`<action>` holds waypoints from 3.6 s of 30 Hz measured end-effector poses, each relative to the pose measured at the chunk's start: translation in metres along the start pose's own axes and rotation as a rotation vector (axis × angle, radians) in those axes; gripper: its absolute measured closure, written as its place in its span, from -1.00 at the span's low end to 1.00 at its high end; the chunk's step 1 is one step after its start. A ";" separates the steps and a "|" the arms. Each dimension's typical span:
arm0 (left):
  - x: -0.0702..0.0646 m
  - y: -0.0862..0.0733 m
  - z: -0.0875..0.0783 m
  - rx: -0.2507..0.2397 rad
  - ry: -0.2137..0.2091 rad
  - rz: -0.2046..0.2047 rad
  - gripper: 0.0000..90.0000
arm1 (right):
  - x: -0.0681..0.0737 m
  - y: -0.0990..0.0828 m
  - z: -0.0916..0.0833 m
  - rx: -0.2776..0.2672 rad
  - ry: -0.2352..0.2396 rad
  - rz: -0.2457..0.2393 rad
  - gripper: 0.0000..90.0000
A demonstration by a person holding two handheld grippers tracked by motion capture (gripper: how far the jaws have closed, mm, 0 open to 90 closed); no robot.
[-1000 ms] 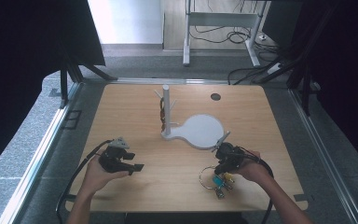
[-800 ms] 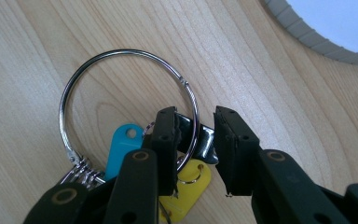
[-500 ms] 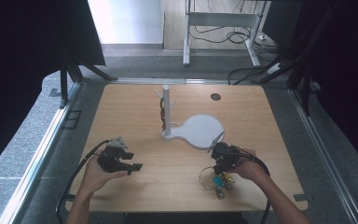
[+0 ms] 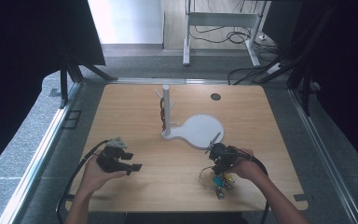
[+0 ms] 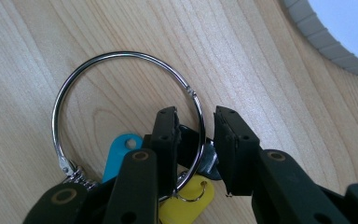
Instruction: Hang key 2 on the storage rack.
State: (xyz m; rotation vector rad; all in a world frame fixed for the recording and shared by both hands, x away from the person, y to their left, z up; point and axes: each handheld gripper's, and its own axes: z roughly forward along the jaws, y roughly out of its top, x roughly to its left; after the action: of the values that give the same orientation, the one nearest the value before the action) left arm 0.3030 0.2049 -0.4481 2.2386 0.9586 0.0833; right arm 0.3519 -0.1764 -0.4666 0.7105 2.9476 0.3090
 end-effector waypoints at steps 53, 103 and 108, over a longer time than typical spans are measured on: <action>0.003 -0.002 0.001 0.000 -0.008 -0.005 -0.18 | -0.003 0.015 0.013 0.122 0.032 -0.070 0.94; 0.014 -0.005 -0.004 -0.037 -0.025 -0.045 -0.16 | -0.020 0.027 -0.102 -0.192 -0.264 -0.055 0.96; 0.016 -0.006 -0.004 -0.034 -0.025 -0.046 -0.16 | -0.026 0.033 -0.105 -0.216 -0.261 -0.056 0.96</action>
State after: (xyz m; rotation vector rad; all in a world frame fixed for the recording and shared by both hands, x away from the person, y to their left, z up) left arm 0.3097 0.2203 -0.4519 2.1804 0.9880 0.0498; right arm 0.3750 -0.1783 -0.3559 0.5890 2.6317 0.4811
